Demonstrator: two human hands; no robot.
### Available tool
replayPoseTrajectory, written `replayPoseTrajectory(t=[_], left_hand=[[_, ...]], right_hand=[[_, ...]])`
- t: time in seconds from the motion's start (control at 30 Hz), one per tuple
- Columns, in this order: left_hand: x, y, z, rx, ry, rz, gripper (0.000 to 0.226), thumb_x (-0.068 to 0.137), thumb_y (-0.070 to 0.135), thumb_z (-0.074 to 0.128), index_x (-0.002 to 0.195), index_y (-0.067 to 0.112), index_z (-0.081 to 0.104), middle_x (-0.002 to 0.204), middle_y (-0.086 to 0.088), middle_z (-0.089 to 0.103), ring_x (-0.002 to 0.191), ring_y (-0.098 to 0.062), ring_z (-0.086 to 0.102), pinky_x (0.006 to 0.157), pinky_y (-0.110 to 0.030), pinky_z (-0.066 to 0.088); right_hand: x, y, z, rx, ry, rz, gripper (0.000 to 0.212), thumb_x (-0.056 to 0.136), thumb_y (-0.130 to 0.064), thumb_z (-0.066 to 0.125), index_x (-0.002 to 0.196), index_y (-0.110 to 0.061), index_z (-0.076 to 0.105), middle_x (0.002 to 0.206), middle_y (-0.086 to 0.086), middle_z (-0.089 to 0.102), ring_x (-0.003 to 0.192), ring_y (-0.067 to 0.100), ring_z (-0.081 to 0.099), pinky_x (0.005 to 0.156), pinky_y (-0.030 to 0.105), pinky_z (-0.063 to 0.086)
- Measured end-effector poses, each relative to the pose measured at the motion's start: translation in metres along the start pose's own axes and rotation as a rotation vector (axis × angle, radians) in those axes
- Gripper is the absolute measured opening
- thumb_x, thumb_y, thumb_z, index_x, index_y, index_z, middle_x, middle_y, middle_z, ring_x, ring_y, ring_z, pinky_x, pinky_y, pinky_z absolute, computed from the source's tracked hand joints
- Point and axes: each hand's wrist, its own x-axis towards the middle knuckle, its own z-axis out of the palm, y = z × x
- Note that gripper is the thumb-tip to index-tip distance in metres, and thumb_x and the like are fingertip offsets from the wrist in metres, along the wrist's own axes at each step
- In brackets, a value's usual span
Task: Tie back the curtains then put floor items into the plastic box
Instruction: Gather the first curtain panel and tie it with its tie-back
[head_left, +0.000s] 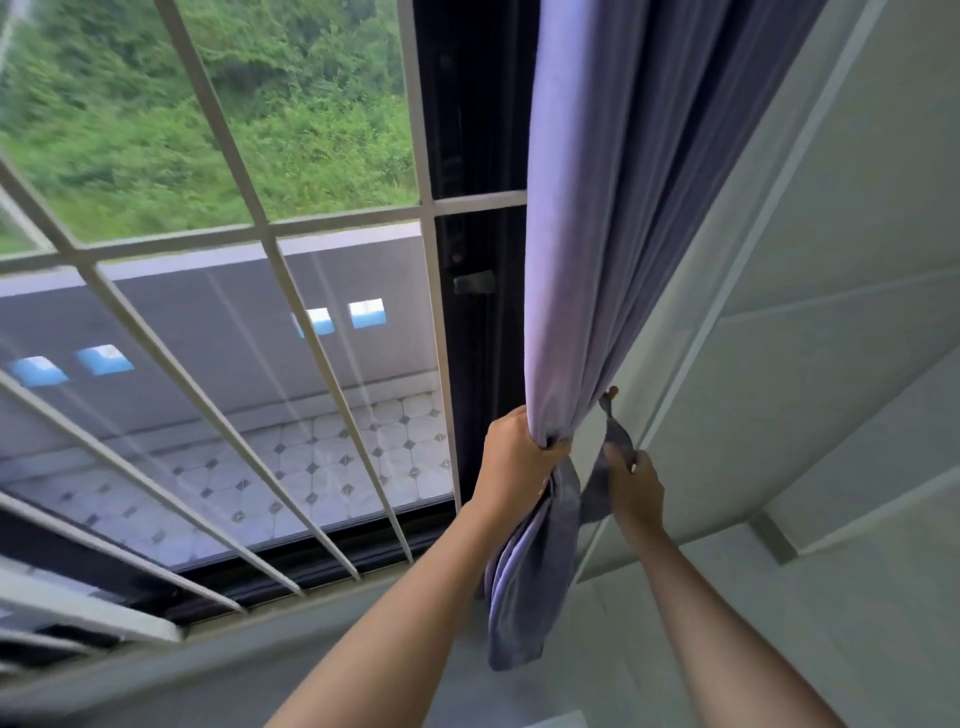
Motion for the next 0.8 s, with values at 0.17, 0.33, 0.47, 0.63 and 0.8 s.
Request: replayPoseTrajectory(t=[0.17,0.33,0.47,0.63,0.8], left_hand=[[-0.001,0.002,0.004,0.003,-0.007,0.008,0.013,0.077,0.009,0.068,0.074,0.000,0.059,0.071,-0.018,0.064,0.060,-0.017,0.050,0.055,-0.036,0.046],[-0.007,0.003,0.005,0.006,-0.036,0.017,0.019,0.076,0.008,0.068,0.066,0.000,0.053,0.064,-0.020,0.059,0.056,-0.016,0.045,0.053,-0.035,0.040],[-0.015,0.004,0.004,-0.007,-0.053,0.009,0.019,0.077,0.009,0.070,0.073,-0.005,0.057,0.068,-0.021,0.062,0.057,-0.016,0.048,0.054,-0.032,0.044],[-0.019,0.005,0.002,0.049,-0.089,0.011,0.020,0.078,0.012,0.069,0.070,-0.001,0.057,0.061,-0.007,0.058,0.055,-0.015,0.048,0.052,-0.027,0.044],[-0.019,0.009,0.001,0.108,-0.115,0.027,0.019,0.079,0.019,0.074,0.070,0.012,0.059,0.062,0.001,0.060,0.057,-0.014,0.055,0.057,-0.025,0.049]], right_hand=[[-0.048,0.005,-0.029,-0.128,-0.120,-0.062,0.021,0.083,-0.029,0.068,0.084,-0.011,0.057,0.076,0.002,0.062,0.074,0.024,0.059,0.062,0.030,0.041],[-0.089,0.001,-0.035,-0.144,-0.108,-0.140,0.012,0.083,-0.023,0.066,0.088,-0.017,0.056,0.078,-0.001,0.064,0.070,0.014,0.058,0.054,0.019,0.039],[-0.121,-0.005,-0.030,-0.006,-0.127,-0.130,0.018,0.080,-0.019,0.068,0.089,-0.033,0.060,0.079,-0.009,0.068,0.075,0.013,0.064,0.060,0.022,0.046],[-0.147,-0.006,-0.022,0.069,-0.147,-0.205,0.027,0.085,-0.017,0.066,0.106,-0.034,0.067,0.092,-0.011,0.073,0.088,0.007,0.067,0.071,0.014,0.049],[-0.155,-0.010,-0.016,0.025,-0.139,-0.252,0.025,0.088,-0.019,0.062,0.110,-0.029,0.065,0.096,-0.008,0.072,0.093,0.011,0.066,0.082,0.025,0.053]])
